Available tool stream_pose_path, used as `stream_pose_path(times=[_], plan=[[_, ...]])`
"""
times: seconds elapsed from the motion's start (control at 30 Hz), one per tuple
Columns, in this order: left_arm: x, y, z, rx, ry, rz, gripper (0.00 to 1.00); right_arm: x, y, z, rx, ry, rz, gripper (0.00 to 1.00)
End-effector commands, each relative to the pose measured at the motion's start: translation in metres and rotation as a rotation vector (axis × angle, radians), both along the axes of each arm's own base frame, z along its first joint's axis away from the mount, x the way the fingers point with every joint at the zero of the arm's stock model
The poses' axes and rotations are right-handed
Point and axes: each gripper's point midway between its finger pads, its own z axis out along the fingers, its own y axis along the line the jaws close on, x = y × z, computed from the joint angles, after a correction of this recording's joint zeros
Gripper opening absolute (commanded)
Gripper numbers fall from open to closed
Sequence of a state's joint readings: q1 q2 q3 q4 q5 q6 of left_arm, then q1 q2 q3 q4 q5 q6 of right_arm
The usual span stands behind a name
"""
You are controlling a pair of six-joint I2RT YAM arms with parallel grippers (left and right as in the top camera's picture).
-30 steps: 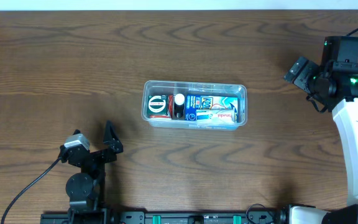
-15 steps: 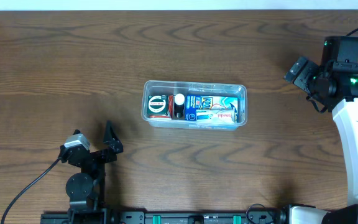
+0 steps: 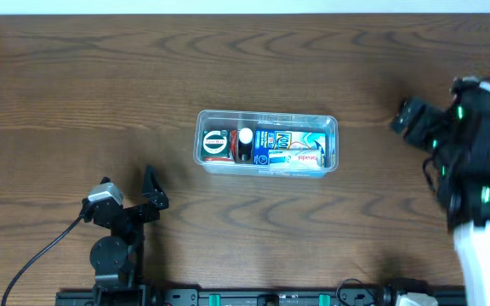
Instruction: Pack container
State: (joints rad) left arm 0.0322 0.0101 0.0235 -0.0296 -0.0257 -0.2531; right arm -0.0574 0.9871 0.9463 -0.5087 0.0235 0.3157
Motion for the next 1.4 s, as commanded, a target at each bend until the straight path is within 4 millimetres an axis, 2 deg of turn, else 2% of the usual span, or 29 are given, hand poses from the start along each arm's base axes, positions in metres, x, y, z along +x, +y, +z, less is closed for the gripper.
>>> stream_pose_path(times=[0.0,0.27,0.47,0.7,0.97,1.37], plan=[[-0.001,0.002,-0.018,0.018,0.058,0.007,0.98,-0.025,0.027,-0.005,-0.123,-0.113,0.221,0.99],[-0.001,0.002,-0.018,0.018,0.057,0.007,0.98,-0.072,0.048,-0.019,-0.185,-0.365,0.337,0.99],[-0.001,0.002,-0.018,0.019,0.058,0.007,0.98,-0.089,0.057,-0.036,-0.196,-0.483,0.371,0.99],[-0.001,0.002,-0.018,0.018,0.058,0.007,0.98,-0.090,0.059,-0.063,-0.202,-0.531,0.383,0.99],[-0.001,0.002,-0.018,0.019,0.058,0.007,0.98,-0.085,0.054,-0.085,-0.210,-0.543,0.352,0.99],[-0.001,0.002,-0.018,0.018,0.058,0.007,0.98,-0.086,0.043,-0.094,-0.217,-0.499,0.285,0.99]])
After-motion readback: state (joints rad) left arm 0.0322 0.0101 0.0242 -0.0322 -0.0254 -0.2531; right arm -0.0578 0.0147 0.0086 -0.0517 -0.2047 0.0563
